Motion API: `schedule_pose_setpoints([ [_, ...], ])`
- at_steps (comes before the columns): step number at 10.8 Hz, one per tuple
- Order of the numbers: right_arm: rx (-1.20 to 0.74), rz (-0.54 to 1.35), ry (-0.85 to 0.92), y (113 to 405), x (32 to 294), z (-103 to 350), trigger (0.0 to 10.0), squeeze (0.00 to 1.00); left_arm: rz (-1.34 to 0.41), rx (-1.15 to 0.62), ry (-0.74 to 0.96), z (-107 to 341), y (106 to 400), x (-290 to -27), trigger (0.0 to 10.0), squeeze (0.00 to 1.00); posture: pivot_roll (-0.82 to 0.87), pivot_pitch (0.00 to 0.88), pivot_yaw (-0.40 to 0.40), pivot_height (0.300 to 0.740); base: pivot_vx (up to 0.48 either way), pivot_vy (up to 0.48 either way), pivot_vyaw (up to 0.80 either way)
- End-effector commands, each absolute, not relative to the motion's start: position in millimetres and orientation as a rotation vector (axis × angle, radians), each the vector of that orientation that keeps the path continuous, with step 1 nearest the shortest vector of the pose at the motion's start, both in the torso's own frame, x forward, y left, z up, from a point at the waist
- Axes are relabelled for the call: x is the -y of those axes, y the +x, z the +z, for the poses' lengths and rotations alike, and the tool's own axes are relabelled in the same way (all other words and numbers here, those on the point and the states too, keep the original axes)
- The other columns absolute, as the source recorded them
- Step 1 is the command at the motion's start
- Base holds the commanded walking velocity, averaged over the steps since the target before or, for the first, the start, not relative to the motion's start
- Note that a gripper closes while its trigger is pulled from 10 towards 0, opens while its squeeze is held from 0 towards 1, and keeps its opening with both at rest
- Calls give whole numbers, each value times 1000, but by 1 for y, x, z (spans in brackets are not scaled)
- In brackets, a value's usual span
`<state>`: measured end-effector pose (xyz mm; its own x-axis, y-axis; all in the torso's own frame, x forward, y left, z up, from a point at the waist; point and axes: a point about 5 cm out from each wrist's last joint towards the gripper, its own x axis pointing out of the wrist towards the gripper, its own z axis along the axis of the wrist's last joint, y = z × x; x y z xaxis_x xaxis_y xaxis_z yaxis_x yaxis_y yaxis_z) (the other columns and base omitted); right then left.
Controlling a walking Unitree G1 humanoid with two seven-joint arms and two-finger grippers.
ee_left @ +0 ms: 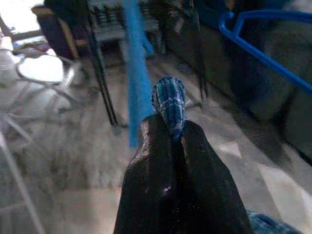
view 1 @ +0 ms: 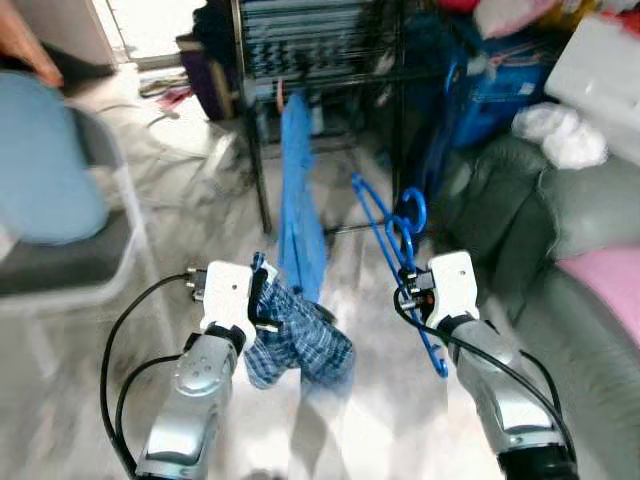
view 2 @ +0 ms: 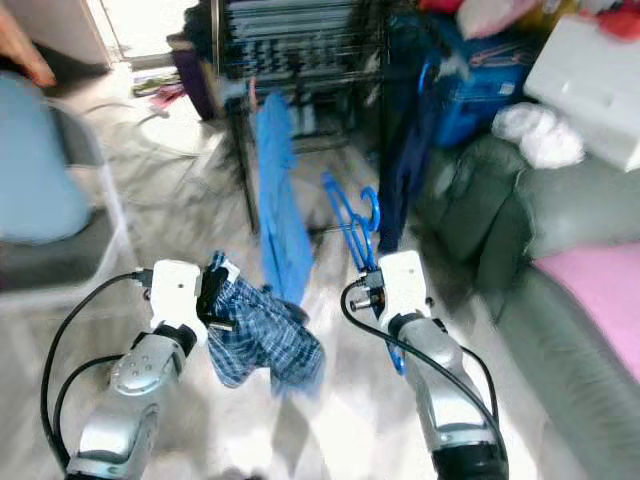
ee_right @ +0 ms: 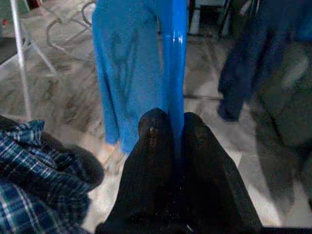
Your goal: Hang hanger
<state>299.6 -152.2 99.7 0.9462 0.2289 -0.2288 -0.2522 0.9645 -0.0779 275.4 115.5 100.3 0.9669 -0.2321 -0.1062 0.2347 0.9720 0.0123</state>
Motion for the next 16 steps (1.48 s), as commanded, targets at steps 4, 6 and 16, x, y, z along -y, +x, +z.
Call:
schedule_pose_setpoints([
  [4, -201, 236, -112, 298, 154, 103, 10000, 0, -280, -83, 56, 104, 276, -111, 10000, 0, -175, 65, 55, 740, -286, 0, 0],
  [6, -205, 236, -117, 298, 155, 102, 10000, 0, -313, -23, 90, 111, 277, -115, 10000, 0, -172, 64, 57, 740, 0, 0, 0],
  [16, -169, 521, -252, 301, 170, 132, 10000, 0, -660, 283, 1084, 173, 337, -182, 10000, 0, -164, 48, 95, 740, 0, 0, 0],
])
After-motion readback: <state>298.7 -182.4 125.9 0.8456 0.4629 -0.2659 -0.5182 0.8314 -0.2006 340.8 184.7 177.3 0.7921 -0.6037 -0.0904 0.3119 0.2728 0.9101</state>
